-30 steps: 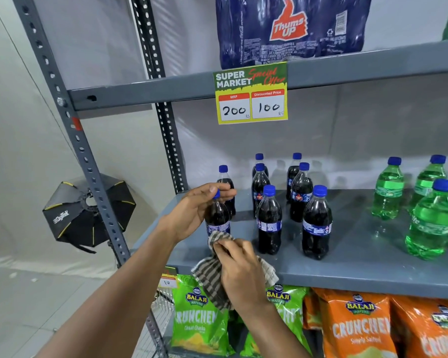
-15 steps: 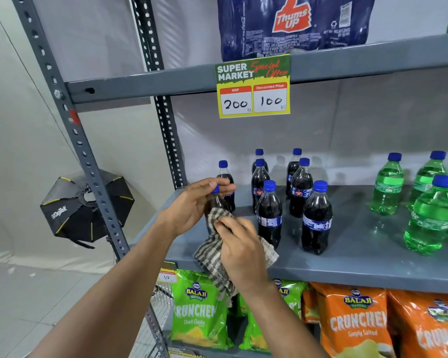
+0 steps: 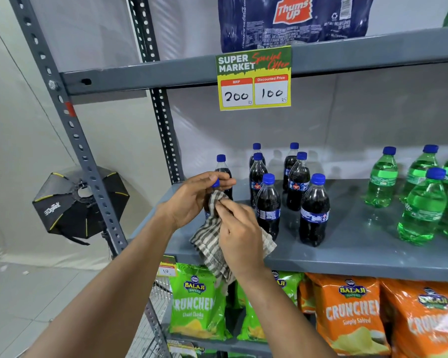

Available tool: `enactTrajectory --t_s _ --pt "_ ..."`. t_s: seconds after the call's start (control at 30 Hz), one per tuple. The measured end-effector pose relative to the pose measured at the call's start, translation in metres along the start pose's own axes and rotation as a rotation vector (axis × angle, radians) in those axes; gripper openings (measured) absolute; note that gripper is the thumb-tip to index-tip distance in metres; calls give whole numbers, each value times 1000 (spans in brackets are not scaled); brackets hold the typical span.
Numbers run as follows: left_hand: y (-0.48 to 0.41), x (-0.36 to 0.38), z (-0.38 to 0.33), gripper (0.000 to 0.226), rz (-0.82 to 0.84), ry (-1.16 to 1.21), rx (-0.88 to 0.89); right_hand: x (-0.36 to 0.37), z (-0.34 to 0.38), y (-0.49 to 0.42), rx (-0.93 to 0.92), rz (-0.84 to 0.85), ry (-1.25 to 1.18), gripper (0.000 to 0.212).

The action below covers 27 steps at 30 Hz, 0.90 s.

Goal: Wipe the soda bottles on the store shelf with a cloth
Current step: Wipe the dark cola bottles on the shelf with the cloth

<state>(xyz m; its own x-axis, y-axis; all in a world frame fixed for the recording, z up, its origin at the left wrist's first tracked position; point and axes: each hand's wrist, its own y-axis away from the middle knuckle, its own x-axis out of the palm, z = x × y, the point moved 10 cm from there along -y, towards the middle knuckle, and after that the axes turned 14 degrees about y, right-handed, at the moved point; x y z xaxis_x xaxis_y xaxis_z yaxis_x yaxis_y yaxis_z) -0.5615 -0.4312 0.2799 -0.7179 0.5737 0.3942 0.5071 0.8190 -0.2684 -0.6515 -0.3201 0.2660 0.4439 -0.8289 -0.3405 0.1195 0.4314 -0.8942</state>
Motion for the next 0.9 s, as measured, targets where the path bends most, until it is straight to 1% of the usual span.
enactTrajectory --t_s 0.1,0.17,0.33,0.4,0.5,0.6,0.67,0.77,0.83,0.9 --pt "0 1 -1 29 4 -2 10 2 7 3 -95 3 73 22" --pt "-1 0 -2 29 3 -37 32 6 11 13 -162 21 110 26" --pt "-2 0 -1 29 19 -59 30 32 12 47 -284 183 184 28" --pt "-1 -1 -1 28 23 -63 31 34 10 56 -280 216 203 32" --pt "-1 -3 -2 28 29 -90 29 32 9 56 -252 232 228 33" --pt "-2 -3 -4 28 38 -119 0 28 9 54 -246 267 156 34" --pt "-5 -4 -6 29 48 -155 -28 17 7 53 -246 252 88 33" --pt "-9 -1 -13 33 75 -239 -43 -8 -3 53 -215 165 29 31" --pt "-9 5 -27 36 66 -286 2 -28 -9 52 -188 88 13 26" --pt "-8 18 -48 36 32 -320 119 -51 -13 51 -182 -1 13 20"
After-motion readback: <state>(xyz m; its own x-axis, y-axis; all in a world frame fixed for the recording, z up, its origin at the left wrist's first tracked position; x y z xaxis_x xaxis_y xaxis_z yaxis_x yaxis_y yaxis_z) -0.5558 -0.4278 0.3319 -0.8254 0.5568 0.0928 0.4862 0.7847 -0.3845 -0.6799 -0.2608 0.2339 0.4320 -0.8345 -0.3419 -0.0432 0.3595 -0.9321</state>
